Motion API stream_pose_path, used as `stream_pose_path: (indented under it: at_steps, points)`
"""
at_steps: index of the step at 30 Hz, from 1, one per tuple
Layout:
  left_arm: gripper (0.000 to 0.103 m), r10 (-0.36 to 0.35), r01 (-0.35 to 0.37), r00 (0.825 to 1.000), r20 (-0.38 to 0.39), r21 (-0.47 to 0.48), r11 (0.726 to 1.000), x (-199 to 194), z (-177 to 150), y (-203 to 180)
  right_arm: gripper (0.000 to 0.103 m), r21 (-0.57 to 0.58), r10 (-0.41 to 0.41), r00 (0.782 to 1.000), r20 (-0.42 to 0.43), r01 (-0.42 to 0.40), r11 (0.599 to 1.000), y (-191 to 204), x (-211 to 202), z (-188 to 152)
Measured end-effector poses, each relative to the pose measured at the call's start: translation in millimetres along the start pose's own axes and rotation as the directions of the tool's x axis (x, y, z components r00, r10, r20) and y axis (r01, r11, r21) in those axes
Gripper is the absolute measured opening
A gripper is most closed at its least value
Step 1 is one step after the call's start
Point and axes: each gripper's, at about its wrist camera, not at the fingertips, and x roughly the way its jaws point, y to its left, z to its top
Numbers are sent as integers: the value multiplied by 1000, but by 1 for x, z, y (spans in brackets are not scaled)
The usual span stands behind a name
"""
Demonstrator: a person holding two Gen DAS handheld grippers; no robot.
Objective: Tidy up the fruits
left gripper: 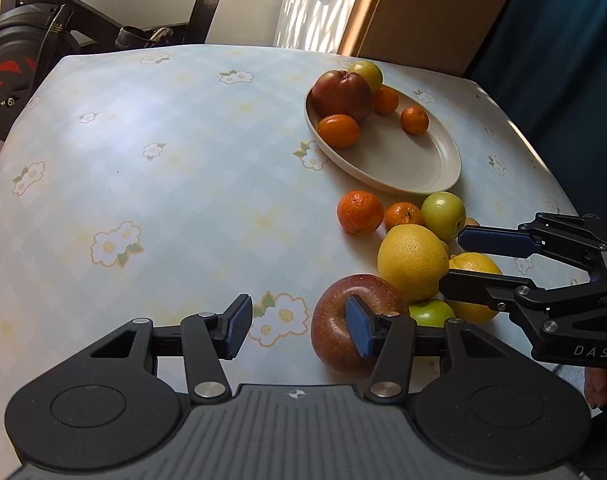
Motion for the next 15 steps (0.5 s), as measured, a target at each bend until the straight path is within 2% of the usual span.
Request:
stream_pose_path:
  at_steps: [8,15]
  points:
    - [56,-43,43,999,11,-51,998,1,-3,5,44,-51,23,999,-35,-25,998,17,1,-3]
    - [56,-51,52,999,13,-65,997,3,-1,5,45,-136,15,997,-81,-26,990,35,11,-4]
